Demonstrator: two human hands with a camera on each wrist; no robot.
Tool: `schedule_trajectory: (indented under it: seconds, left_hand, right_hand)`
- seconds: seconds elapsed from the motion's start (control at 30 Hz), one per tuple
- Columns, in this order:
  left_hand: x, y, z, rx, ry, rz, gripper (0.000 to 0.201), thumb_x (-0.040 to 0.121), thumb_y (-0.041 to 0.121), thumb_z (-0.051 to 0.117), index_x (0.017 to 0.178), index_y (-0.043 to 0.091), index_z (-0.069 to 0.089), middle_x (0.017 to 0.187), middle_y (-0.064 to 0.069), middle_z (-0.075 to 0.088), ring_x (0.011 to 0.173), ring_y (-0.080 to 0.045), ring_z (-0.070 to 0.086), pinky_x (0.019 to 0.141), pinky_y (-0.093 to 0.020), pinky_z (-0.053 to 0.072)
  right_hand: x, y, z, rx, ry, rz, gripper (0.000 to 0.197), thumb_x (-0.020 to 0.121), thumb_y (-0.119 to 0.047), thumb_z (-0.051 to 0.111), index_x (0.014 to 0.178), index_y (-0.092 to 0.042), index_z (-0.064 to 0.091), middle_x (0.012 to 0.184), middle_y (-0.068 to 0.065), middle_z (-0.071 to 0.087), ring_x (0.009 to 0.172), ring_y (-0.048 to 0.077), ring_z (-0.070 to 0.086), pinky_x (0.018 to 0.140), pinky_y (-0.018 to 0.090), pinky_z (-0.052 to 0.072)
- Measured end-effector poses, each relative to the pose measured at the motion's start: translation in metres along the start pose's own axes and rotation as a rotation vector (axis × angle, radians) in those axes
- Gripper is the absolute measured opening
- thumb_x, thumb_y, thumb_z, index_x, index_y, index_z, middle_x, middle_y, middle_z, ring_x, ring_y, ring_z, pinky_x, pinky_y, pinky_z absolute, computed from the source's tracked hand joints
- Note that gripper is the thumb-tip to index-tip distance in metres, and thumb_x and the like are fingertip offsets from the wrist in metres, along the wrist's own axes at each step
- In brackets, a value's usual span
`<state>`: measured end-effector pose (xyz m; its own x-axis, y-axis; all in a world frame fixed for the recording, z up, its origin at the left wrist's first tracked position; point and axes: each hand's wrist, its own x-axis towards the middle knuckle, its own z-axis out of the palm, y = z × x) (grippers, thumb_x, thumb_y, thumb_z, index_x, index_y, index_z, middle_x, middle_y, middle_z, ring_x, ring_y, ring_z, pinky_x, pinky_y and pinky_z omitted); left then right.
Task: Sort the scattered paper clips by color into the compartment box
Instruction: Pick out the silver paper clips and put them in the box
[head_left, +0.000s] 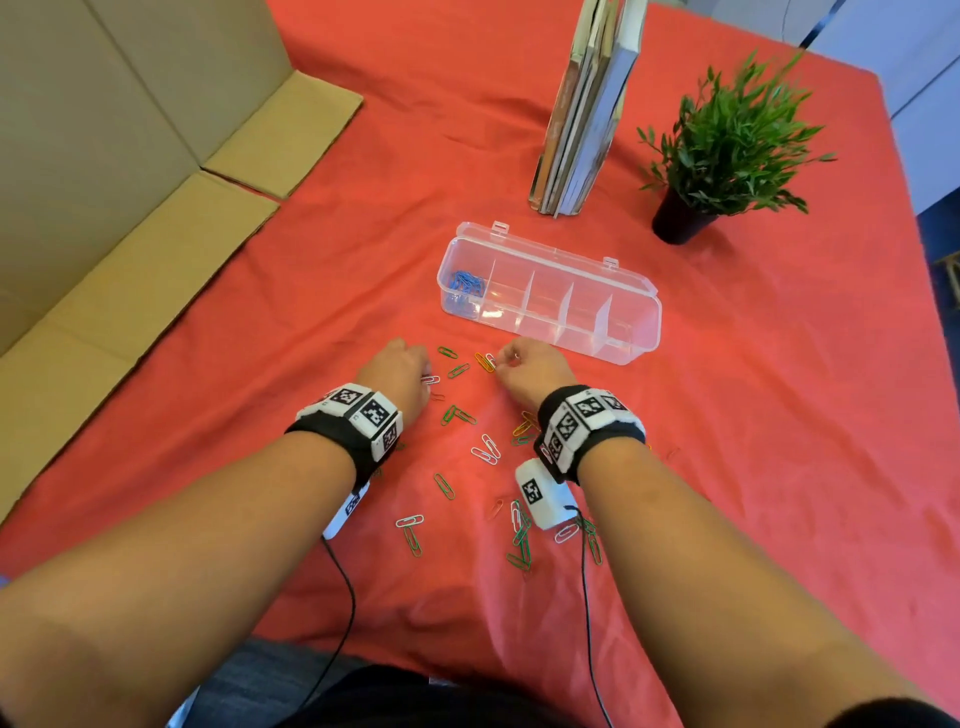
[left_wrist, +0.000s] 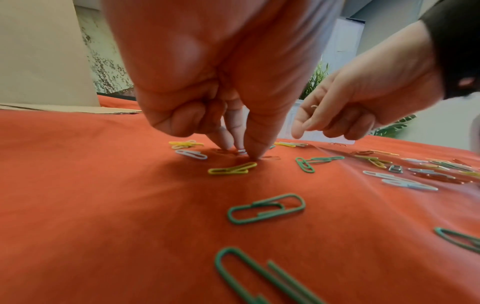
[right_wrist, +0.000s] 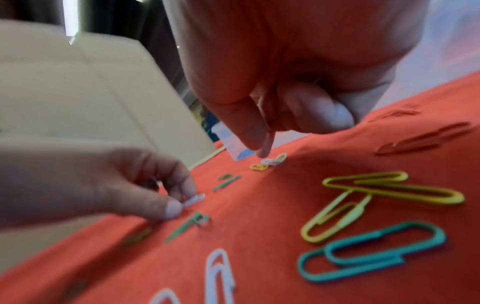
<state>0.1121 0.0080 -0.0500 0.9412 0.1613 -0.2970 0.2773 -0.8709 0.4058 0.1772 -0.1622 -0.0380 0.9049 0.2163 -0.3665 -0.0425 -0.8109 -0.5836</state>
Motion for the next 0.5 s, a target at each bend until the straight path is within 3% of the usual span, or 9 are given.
schedule_trajectory:
  seconds: [0.1,0.2,0.33,0.4,0.5]
  left_hand:
    - [-0.005,-0.008,0.000,0.002,-0.031,0.010,0.025,0.076,0.009,0.055,0.097,0.017,0.065,0.103,-0.012,0.059,0.101,-0.033,0.058,0.086,-0.039,0.049]
    - [-0.008,-0.015,-0.002,-0.007,-0.037,-0.005,0.031,0.075,0.004,0.052,0.099,0.016,0.066,0.105,-0.013,0.061,0.103,-0.033,0.058,0.089,-0.040,0.049]
    - [-0.010,-0.013,-0.004,-0.005,0.033,-0.011,0.021,0.079,0.011,0.054,0.096,0.016,0.066,0.102,-0.012,0.056,0.097,-0.033,0.059,0.080,-0.039,0.049]
    - [-0.008,-0.006,-0.004,-0.023,0.055,0.016,0.016,0.081,0.018,0.057,0.094,0.015,0.066,0.099,-0.013,0.055,0.095,-0.034,0.059,0.079,-0.040,0.050]
    - [-0.002,0.005,-0.001,0.009,0.011,0.018,0.019,0.083,0.025,0.060,0.098,0.013,0.065,0.105,-0.013,0.054,0.099,-0.034,0.059,0.082,-0.040,0.048]
  right_hand:
    - [0.007,-0.002,0.006,-0.279,0.030,-0.097,0.021,0.085,-0.014,0.049,0.102,-0.010,0.060,0.106,0.014,0.066,0.102,0.031,0.060,0.083,0.031,0.046]
    - [0.008,-0.004,0.012,-0.416,0.034,-0.141,0.024,0.087,-0.016,0.048,0.110,-0.008,0.051,0.113,0.016,0.061,0.106,0.034,0.059,0.083,0.037,0.047]
    - [0.002,0.000,0.016,-0.469,0.011,-0.166,0.023,0.088,-0.014,0.045,0.108,-0.006,0.052,0.112,0.018,0.061,0.104,0.036,0.060,0.084,0.040,0.048]
    - [-0.001,0.001,0.012,-0.311,-0.013,-0.132,0.016,0.089,-0.020,0.048,0.098,-0.010,0.056,0.102,0.015,0.064,0.095,0.031,0.061,0.080,0.036,0.047]
    - [-0.014,0.003,-0.003,0.424,-0.090,0.094,0.012,0.085,-0.017,0.051,0.074,-0.019,0.051,0.068,0.003,0.049,0.051,0.017,0.046,0.052,0.026,0.038]
